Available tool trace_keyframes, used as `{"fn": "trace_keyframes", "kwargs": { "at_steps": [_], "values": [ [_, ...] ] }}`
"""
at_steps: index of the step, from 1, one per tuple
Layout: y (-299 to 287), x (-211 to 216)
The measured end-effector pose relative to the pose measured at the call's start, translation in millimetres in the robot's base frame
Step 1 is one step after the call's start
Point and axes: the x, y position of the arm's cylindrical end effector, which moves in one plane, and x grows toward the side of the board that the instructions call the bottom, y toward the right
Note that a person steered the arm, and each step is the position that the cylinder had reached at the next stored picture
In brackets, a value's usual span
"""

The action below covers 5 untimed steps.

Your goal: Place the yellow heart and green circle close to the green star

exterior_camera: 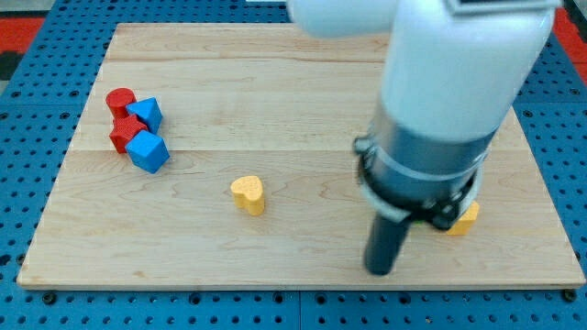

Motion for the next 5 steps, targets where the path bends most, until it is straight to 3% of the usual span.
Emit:
{"fn": "trace_keyframes", "kwargs": {
  "at_steps": [1,2,3,5],
  "values": [
    [-111,-17],
    [-177,-74],
    [-172,-94],
    [-102,-92]
  ]
}}
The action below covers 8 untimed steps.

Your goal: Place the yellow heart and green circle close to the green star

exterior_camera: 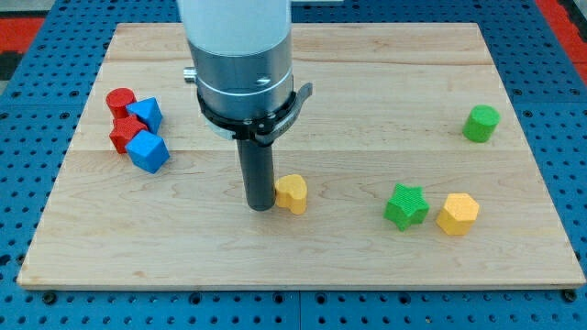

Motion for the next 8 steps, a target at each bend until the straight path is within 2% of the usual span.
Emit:
{"fn": "trace_keyframes", "kwargs": {
  "at_steps": [1,2,3,4,5,6,7,8],
  "values": [
    [-11,-1],
    [34,-7],
    [29,-19],
    [51,-19],
    [111,-15],
    [118,-2],
    [133,-63],
    [185,-128]
  ]
}}
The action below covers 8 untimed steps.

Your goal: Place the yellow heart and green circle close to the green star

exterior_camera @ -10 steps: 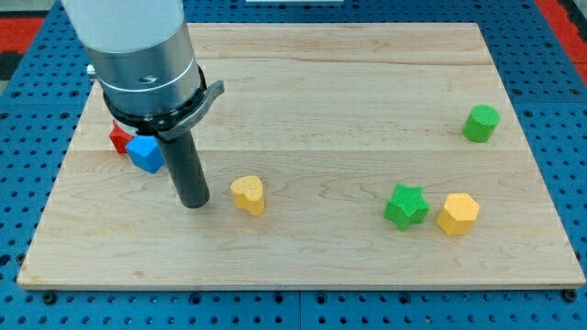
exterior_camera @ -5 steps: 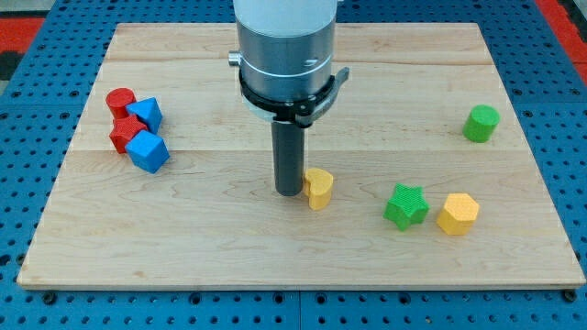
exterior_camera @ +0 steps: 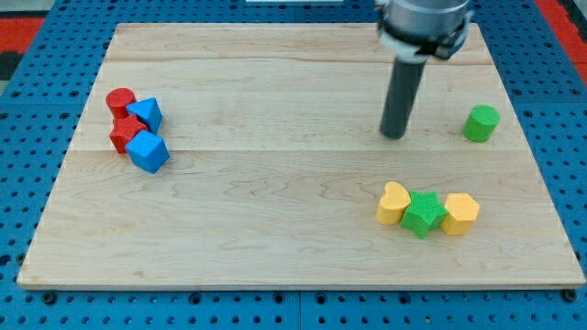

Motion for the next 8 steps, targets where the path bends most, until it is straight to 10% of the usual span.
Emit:
{"fn": "trace_keyframes", "kwargs": {
  "at_steps": [2,8],
  "values": [
    [139,-3],
    [-10,46]
  ]
}}
